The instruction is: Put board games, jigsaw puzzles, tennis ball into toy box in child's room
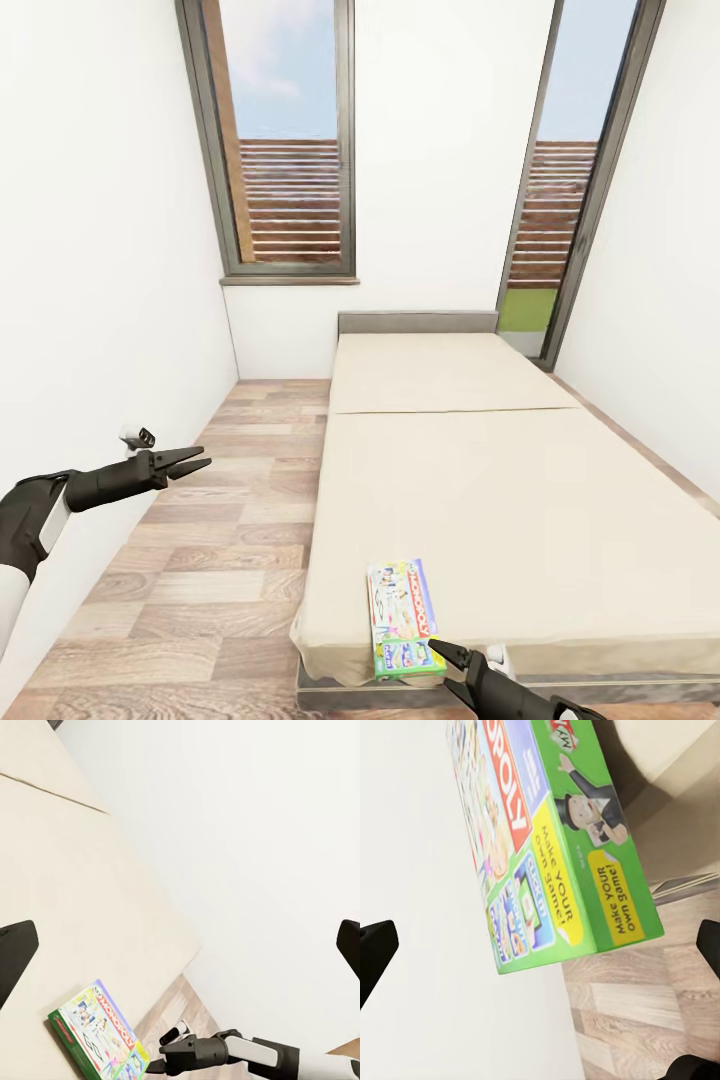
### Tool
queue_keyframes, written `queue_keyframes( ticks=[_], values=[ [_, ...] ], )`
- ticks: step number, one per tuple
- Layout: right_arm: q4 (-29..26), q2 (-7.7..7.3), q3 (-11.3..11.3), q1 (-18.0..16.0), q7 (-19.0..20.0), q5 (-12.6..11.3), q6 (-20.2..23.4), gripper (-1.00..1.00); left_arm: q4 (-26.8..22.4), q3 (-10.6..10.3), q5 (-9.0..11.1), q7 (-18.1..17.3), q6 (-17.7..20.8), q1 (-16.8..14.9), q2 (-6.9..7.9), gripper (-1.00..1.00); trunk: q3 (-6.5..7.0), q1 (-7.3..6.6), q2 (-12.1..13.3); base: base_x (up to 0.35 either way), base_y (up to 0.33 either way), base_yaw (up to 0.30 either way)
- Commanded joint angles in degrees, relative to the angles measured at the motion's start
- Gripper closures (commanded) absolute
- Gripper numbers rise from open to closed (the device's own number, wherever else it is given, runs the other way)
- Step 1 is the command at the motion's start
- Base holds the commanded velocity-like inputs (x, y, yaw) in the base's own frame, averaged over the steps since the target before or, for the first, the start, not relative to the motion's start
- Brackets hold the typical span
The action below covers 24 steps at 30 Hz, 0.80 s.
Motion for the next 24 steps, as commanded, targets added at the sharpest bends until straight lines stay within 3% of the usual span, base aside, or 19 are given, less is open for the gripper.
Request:
queue_keyframes(
  ticks=[1, 24],
  values=[
    [0.01, 0.01, -0.12, -0.03, 0.05, -0.21, 0.39, -1.0, 0.0, 0.0, -0.03, -0.22, 0.6, -0.02, 0.01, -1.0, -0.06, -0.01, -0.03, -0.002, 0.005, 0.0],
    [0.01, 0.01, -0.12, -0.02, 0.05, -0.22, 0.43, -1.0, 0.0, 0.0, -0.03, -0.22, 0.59, -0.06, 0.01, -1.0, -0.06, -0.01, -0.03, 0.021, 0.019, 0.0]
  ],
)
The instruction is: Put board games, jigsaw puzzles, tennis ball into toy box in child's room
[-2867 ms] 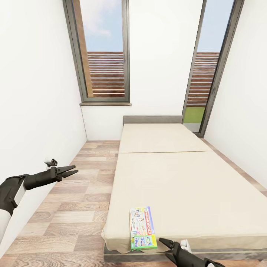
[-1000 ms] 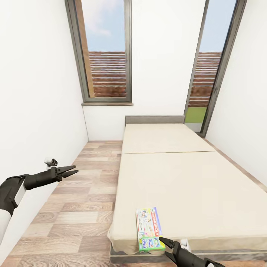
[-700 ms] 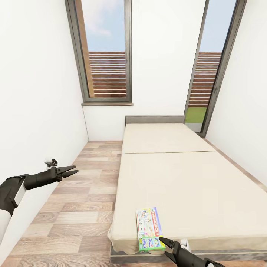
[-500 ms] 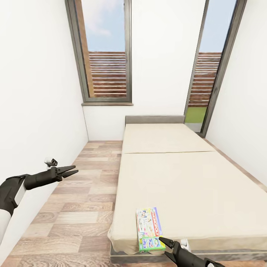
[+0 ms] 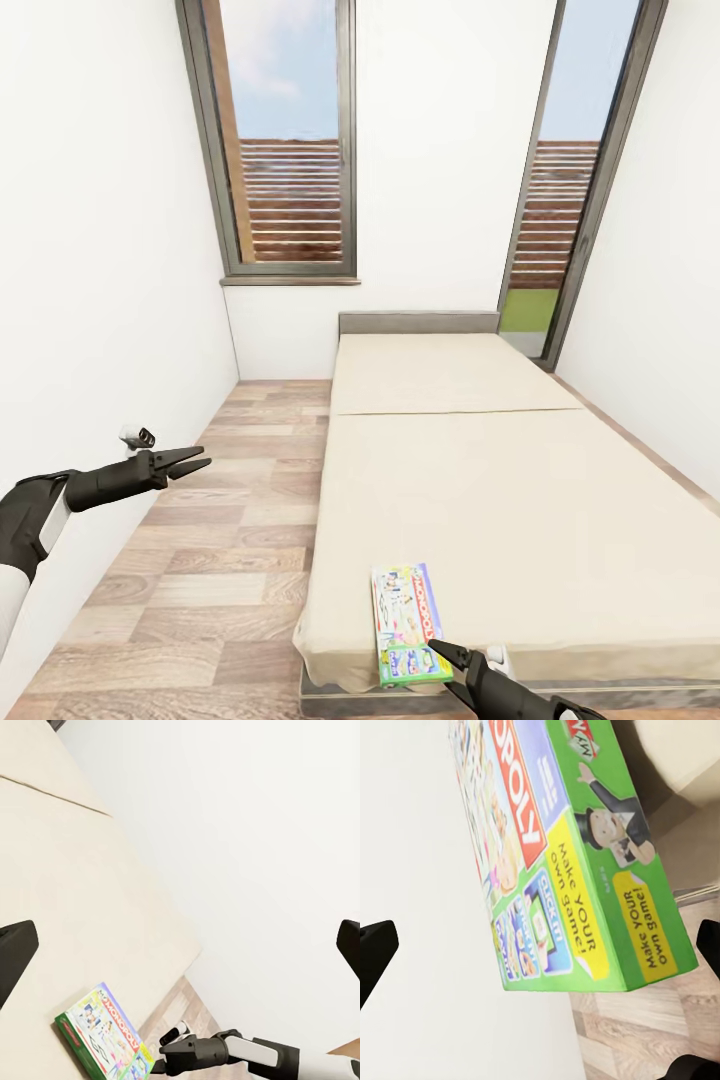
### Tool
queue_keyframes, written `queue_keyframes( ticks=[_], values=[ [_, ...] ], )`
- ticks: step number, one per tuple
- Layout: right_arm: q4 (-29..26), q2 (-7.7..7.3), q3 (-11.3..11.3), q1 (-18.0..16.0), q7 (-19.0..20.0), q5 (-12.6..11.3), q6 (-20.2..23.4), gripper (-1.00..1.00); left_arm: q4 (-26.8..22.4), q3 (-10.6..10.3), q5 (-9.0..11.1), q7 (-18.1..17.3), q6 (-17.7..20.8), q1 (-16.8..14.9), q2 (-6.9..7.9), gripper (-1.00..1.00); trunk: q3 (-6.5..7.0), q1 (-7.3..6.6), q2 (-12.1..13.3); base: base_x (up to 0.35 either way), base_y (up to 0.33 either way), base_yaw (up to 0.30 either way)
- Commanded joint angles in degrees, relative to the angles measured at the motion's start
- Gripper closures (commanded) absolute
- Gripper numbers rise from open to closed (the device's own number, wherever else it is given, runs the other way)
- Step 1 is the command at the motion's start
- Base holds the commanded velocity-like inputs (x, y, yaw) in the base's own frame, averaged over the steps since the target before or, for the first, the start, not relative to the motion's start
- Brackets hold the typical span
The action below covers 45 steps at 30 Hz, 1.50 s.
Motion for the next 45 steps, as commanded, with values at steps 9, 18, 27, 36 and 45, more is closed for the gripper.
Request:
queue_keyframes(
  ticks=[9, 18, 27, 36, 45],
  values=[
    [0.01, 0.01, -0.12, -0.04, 0.05, -0.22, 0.43, -1.0, 0.0, 0.0, -0.03, -0.22, 0.6, -0.02, 0.01, -1.0, -0.06, -0.01, -0.02, 0.003, 0.003, 0.0],
    [0.01, 0.01, -0.17, -0.02, 0.05, -0.31, 0.44, -1.0, 0.0, 0.0, -0.03, -0.22, 0.6, -0.02, 0.01, -1.0, -0.06, -0.01, -0.02, 0.0, 0.0, 0.0],
    [0.01, 0.01, -0.2, -0.01, 0.05, -0.32, 0.44, -1.0, 0.0, 0.0, -0.03, -0.22, 0.64, -0.01, 0.01, -1.0, -0.06, -0.01, -0.02, 0.0, 0.0, 0.0],
    [0.01, 0.01, -0.18, -0.03, 0.05, -0.37, 0.44, -1.0, 0.0, 0.0, -0.03, -0.22, 0.6, -0.02, 0.01, -1.0, -0.06, -0.01, -0.02, 0.0, 0.0, 0.0],
    [0.01, 0.0, -0.15, -0.03, 0.05, -0.29, 0.36, 1.0, 0.0, 0.0, -0.03, -0.22, 0.6, -0.02, 0.01, -1.0, -0.06, -0.01, -0.02, 0.0, 0.0, 0.0]
  ],
)
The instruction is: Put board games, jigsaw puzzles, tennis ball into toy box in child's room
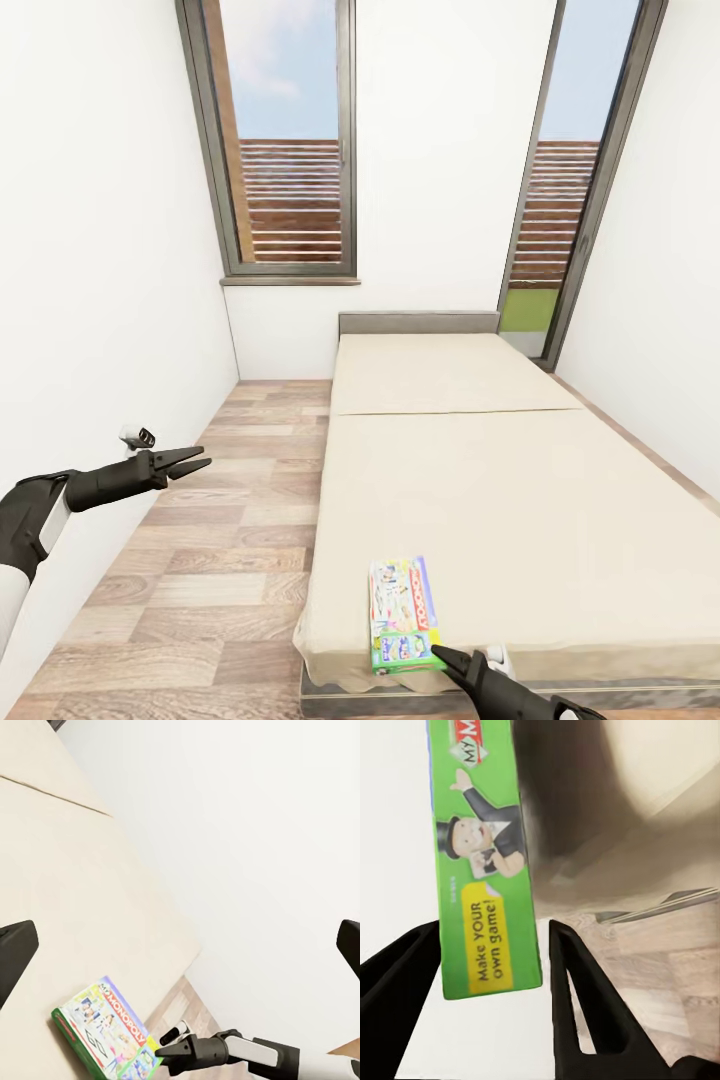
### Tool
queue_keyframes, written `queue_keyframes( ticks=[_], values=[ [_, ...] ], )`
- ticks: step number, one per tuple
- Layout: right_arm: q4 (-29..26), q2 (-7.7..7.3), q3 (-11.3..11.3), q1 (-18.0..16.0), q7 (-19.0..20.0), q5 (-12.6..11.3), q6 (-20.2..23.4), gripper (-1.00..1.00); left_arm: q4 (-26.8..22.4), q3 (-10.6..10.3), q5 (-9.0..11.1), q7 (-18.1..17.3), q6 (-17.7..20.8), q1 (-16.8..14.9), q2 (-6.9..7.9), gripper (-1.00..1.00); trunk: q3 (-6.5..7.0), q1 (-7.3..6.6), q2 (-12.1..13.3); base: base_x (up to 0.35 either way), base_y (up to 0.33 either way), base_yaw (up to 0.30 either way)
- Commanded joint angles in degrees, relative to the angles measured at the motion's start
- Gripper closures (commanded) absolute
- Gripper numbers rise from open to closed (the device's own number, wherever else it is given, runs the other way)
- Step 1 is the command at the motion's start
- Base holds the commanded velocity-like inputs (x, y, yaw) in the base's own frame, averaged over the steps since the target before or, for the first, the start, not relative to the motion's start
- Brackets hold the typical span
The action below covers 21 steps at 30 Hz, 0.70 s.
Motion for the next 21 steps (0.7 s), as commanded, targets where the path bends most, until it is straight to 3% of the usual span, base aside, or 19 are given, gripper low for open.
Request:
queue_keyframes(
  ticks=[1, 21],
  values=[
    [0.02, 0.01, -0.11, -0.01, 0.0, -0.07, 0.35, 1.0, 0.0, 0.0, -0.03, -0.22, 0.61, -0.01, 0.01, -1.0, -0.06, -0.01, -0.02, 0.0, 0.0, 0.0],
    [0.02, 0.01, -0.09, 0.01, 0.0, -0.02, 0.34, 1.0, 0.0, -0.12, -0.04, -0.22, 0.83, -0.03, 0.04, -1.0, 0.3, -0.45, 0.78, 0.0, 0.0, 0.0]
  ],
)
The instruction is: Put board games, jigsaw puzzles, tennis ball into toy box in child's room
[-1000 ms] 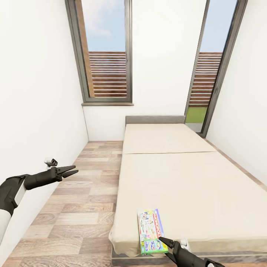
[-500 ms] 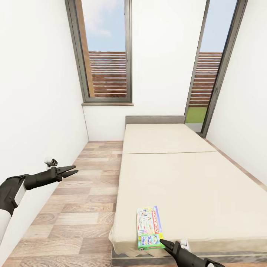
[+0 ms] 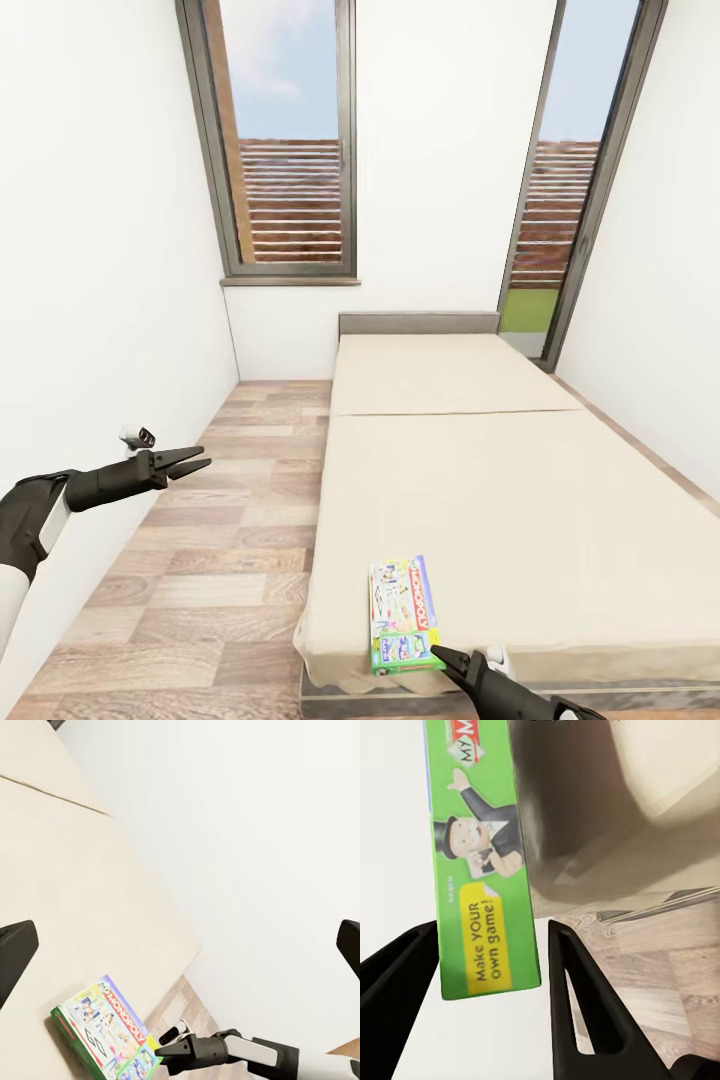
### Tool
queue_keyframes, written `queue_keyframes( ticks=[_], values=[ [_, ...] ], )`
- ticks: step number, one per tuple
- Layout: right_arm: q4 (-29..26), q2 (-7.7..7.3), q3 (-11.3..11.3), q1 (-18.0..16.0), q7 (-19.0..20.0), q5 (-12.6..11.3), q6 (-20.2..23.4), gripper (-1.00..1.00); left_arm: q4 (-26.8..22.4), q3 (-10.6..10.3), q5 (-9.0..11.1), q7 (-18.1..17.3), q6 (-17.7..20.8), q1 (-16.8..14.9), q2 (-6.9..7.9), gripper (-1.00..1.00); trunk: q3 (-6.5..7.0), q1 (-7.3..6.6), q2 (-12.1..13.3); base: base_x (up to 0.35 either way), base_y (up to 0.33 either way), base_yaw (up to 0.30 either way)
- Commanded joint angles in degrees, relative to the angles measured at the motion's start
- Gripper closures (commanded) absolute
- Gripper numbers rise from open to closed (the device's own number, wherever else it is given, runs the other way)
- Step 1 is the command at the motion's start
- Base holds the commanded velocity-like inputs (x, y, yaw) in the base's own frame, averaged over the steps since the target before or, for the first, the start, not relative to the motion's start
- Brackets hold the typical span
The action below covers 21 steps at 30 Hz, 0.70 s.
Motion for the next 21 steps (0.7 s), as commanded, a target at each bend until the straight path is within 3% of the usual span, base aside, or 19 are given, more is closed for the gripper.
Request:
queue_keyframes(
  ticks=[1, 21],
  values=[
    [0.01, 0.01, -0.12, -0.03, 0.05, -0.13, 0.33, 1.0, 0.0, -0.02, -0.03, -0.22, 0.64, -0.03, 0.02, -1.0, 0.13, -0.23, 0.39, 0.0, 0.0, 0.0],
    [-0.88, 0.09, -0.25, -0.07, 1.08, -0.29, 0.34, 1.0, 0.0, -0.06, -0.28, -0.22, 0.75, -0.07, 0.06, -1.0, 3.72, -4.63, 8.41, 0.0, 0.0, 0.0]
  ],
)
